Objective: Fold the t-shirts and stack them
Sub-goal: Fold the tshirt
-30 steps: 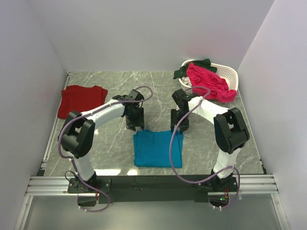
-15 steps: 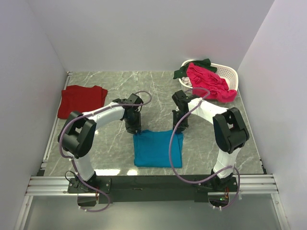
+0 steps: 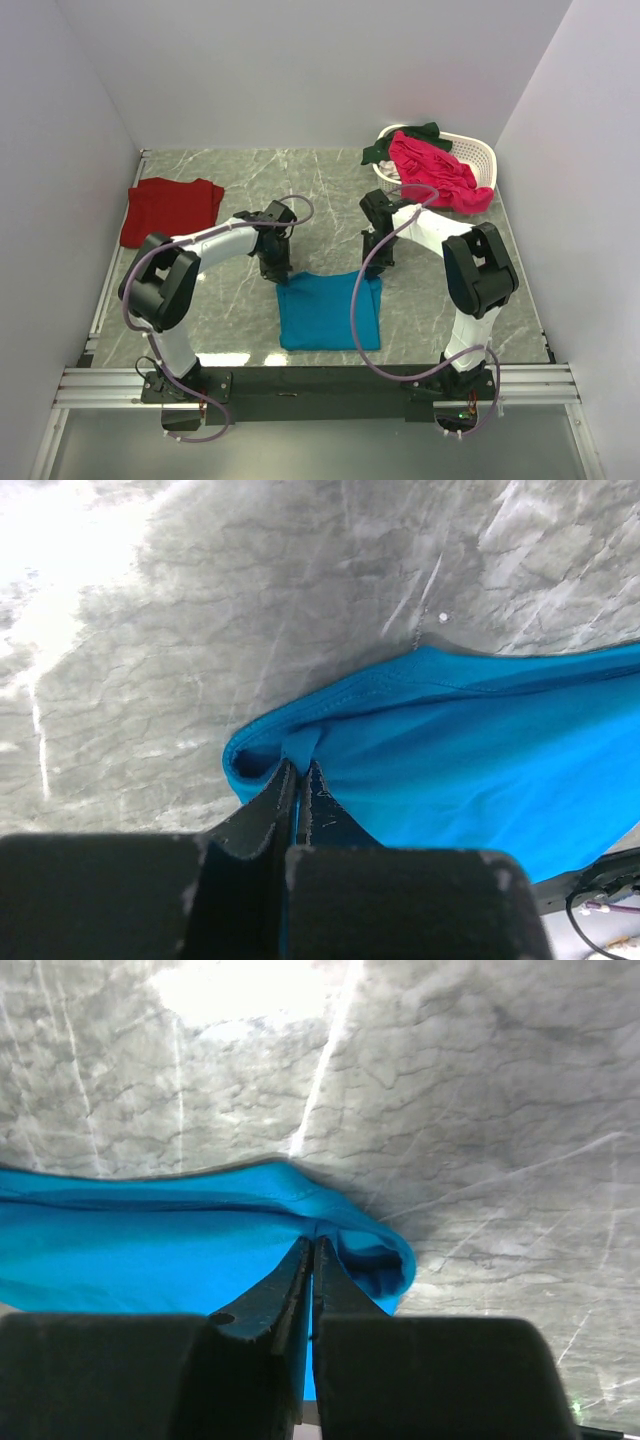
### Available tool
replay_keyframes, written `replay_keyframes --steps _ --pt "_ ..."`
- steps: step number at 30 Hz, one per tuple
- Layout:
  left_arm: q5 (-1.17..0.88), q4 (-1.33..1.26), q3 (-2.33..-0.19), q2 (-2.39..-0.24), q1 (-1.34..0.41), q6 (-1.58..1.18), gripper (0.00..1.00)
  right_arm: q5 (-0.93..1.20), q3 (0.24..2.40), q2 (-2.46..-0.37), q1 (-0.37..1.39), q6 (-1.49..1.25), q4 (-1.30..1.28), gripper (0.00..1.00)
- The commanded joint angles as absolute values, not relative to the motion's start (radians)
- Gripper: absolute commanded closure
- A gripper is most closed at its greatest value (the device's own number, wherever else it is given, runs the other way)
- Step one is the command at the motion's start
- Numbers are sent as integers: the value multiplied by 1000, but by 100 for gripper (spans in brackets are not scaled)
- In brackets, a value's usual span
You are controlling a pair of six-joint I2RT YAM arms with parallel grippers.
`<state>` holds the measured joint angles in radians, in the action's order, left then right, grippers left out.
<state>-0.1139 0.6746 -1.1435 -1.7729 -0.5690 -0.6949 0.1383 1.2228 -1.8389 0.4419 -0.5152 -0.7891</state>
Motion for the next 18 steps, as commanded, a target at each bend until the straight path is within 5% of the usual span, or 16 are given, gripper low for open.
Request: replay_keyframes --steps 1,4,6,7,10,15,18 --pt "-68 695 -1132 -1721 -557 -683 100 80 1215 -1835 419 -506 -799 96" --pt "-57 699 -1147 -1721 -557 -687 92 72 1236 -1835 419 -496 -802 89" --pt "-8 722 -1173 -1714 -555 -693 75 61 1253 -1822 419 -488 -821 75" --pt "-3 739 -1187 -1707 -557 -696 68 52 1261 -1813 419 -486 -828 59" --pt "83 784 -1236 -1669 -555 -704 44 -44 1295 -1761 425 -483 -880 48" --pt "23 710 -1168 -1559 -554 -716 18 -69 1260 -1658 442 -469 -920 48" --pt "-37 657 -1068 -1478 -552 -730 15 -6 1194 -1583 468 -482 -911 54"
